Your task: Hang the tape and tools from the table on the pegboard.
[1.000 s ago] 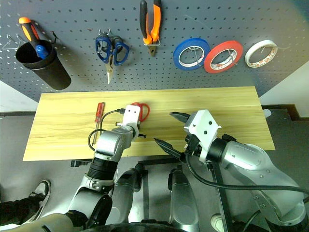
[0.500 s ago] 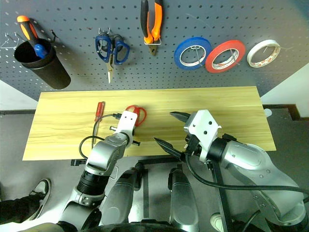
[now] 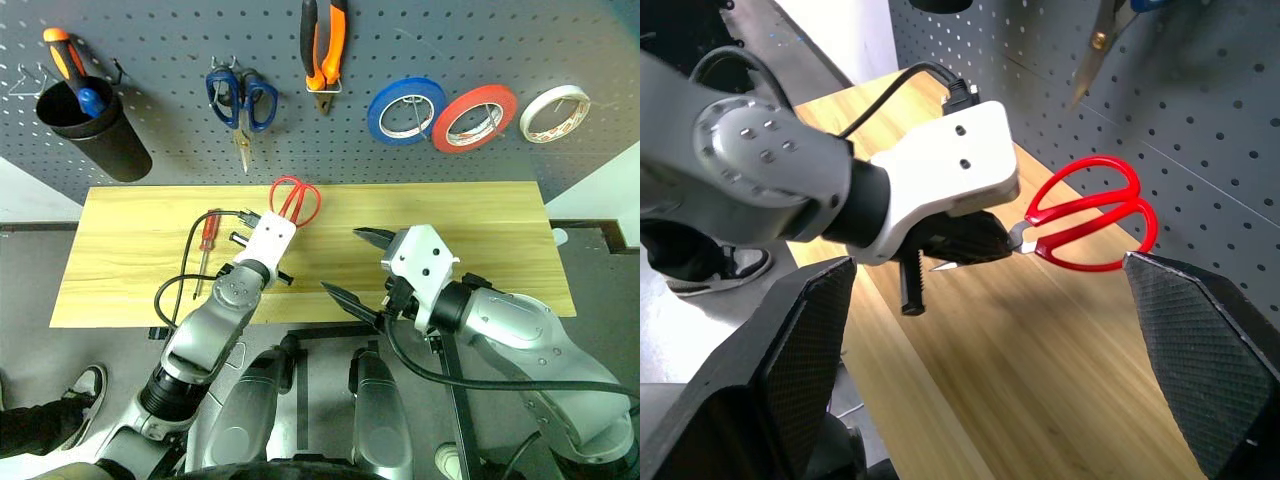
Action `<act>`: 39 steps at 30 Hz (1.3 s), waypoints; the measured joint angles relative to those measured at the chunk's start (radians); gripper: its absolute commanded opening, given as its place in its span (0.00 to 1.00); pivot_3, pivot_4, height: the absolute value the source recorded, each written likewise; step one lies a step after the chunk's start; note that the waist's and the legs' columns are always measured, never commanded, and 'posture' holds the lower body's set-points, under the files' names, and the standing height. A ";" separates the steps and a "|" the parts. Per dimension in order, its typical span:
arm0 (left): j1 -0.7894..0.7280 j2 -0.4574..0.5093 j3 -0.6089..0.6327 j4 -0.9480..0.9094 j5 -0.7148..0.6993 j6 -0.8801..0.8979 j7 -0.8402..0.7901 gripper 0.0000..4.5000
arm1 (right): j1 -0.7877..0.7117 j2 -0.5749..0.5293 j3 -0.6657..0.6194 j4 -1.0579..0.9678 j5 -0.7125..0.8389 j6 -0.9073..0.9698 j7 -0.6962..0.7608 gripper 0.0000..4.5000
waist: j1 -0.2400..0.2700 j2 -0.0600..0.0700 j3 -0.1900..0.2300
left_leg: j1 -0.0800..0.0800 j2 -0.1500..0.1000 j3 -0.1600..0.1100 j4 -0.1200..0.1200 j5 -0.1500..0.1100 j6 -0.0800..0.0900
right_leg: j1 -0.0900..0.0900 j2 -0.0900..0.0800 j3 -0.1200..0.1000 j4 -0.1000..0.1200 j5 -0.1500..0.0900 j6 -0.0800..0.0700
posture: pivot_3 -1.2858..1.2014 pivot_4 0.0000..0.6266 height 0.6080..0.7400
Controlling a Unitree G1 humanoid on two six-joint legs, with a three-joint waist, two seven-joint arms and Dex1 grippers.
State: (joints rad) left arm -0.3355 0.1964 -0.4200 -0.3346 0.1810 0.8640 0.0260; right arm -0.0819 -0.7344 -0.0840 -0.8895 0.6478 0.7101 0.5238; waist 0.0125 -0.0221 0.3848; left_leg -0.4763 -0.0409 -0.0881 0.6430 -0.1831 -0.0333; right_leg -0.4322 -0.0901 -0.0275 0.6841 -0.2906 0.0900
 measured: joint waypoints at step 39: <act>0.217 0.082 0.222 0.155 0.267 -1.258 0.239 0.06 | 0.180 0.308 -0.051 -0.016 0.063 -0.408 -0.003 1.00 | -0.001 0.002 -0.009 | 0.000 -0.001 0.001 0.003 -0.001 0.001 | 0.000 0.000 -0.001 0.003 0.000 0.000 | 0.53 0.51 0.72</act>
State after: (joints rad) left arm -0.1189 0.2785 -0.1979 -0.1797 0.4480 -0.3942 0.2646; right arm 0.0980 -0.4265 -0.1346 -0.9056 0.7103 0.3024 0.5207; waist 0.0112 -0.0199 0.3757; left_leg -0.4759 -0.0415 -0.0871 0.6459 -0.1838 -0.0320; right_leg -0.4324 -0.0897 -0.0286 0.6872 -0.2903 0.0902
